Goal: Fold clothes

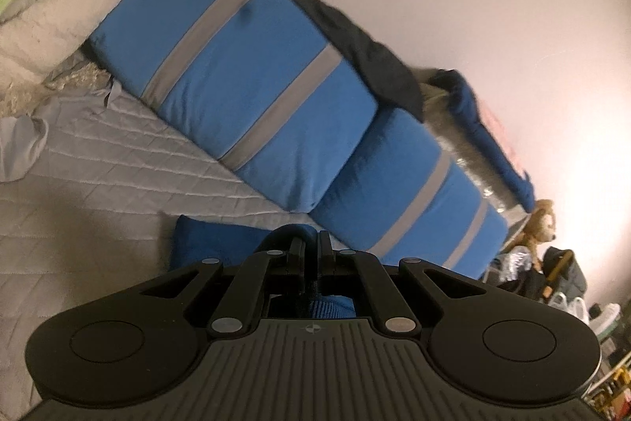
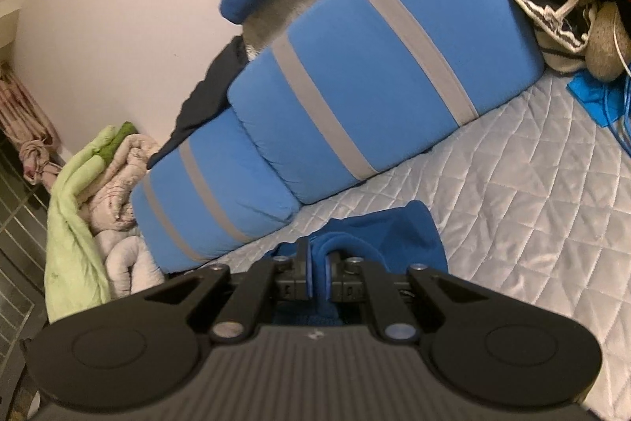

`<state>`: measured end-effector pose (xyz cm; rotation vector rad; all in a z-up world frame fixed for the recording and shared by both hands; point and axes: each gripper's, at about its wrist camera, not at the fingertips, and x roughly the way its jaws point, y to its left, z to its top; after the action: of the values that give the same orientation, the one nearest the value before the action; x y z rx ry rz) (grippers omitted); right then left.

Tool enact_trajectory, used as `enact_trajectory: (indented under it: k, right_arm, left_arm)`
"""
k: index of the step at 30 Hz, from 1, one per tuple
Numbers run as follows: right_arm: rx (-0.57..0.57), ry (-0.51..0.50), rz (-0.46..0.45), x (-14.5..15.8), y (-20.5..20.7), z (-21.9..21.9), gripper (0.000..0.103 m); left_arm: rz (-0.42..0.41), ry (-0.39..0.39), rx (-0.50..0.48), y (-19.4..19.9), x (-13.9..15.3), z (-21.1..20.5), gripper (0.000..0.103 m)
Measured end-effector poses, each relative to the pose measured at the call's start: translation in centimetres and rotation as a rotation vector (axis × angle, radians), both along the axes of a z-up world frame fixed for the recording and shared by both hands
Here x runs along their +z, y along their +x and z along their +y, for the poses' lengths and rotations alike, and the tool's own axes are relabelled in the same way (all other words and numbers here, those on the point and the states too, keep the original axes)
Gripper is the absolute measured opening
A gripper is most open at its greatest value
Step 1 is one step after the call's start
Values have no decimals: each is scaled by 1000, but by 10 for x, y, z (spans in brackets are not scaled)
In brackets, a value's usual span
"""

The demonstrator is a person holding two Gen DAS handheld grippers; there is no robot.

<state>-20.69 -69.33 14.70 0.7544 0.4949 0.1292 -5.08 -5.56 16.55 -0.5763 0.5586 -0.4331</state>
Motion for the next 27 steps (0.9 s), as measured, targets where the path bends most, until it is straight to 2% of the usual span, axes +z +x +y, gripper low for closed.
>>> enact_trajectory:
  k: [10, 27]
  right_arm:
    - [8, -40, 68, -26, 60, 1, 7]
    - [-53, -47, 221, -103, 143, -13, 7]
  left_arm:
    - [106, 6, 24, 59, -31, -2, 5]
    - [227, 119, 27, 145, -84, -35, 5]
